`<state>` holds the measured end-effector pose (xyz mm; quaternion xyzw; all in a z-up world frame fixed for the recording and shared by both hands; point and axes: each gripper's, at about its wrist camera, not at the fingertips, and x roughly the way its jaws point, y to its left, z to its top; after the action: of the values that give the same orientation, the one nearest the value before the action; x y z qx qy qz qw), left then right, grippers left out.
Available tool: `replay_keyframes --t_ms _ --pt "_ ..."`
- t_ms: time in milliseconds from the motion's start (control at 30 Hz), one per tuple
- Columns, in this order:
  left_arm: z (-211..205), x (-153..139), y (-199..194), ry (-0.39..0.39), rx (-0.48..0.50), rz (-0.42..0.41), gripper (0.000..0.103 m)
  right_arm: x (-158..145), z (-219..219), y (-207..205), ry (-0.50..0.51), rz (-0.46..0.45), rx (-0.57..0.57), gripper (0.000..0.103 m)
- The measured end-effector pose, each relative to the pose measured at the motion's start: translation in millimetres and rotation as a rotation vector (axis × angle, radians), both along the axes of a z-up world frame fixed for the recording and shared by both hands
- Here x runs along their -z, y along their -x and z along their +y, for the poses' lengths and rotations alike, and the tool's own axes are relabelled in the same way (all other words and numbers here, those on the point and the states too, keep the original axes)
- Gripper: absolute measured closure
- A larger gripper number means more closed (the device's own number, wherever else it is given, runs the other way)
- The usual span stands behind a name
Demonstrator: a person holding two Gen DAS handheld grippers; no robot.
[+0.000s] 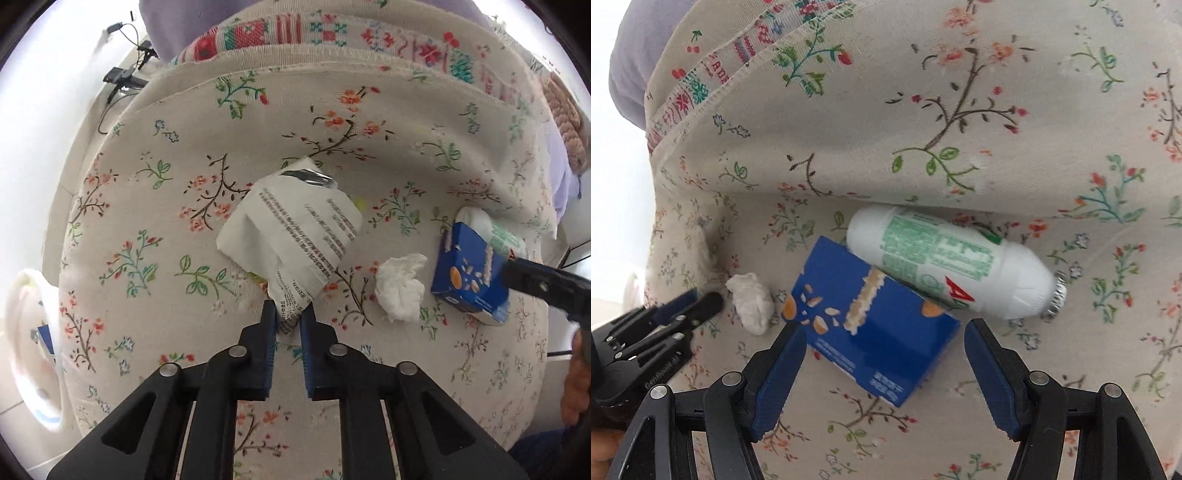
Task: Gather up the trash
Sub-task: 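Grasp the crumpled printed paper with the left tool while the right tool reaches the blue biscuit box, then close the right tool on the blue biscuit box and lift it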
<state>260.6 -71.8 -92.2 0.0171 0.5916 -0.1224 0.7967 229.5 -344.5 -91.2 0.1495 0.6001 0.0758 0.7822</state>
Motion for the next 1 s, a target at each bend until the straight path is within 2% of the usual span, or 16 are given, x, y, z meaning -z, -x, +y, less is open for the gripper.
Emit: replay_keyframes --t_ms 267,567,700,800,833,867,1000 --pt "19 -24 24 0.091 0.023 -0.021 0.092 11 15 -16 0.046 0.005 -0.045 0.028" --pt "39 -24 38 0.103 0.008 0.005 0.091 17 62 2 0.084 0.025 -0.275 0.028" --pt "46 -27 42 0.107 0.012 -0.003 0.092 20 91 14 0.206 -0.013 -0.362 0.028" --pt "53 -32 45 0.117 0.010 -0.012 0.092 25 102 11 0.253 -0.017 -0.342 0.028" --pt "55 -35 48 0.120 0.007 -0.016 0.092 25 105 10 0.258 -0.023 -0.333 0.031" --pt "58 -37 49 0.128 0.002 -0.019 0.092 23 106 9 0.257 -0.029 -0.327 0.042" --pt "74 -45 51 0.157 -0.026 -0.030 0.092 -3 100 15 0.212 -0.076 -0.245 0.043"
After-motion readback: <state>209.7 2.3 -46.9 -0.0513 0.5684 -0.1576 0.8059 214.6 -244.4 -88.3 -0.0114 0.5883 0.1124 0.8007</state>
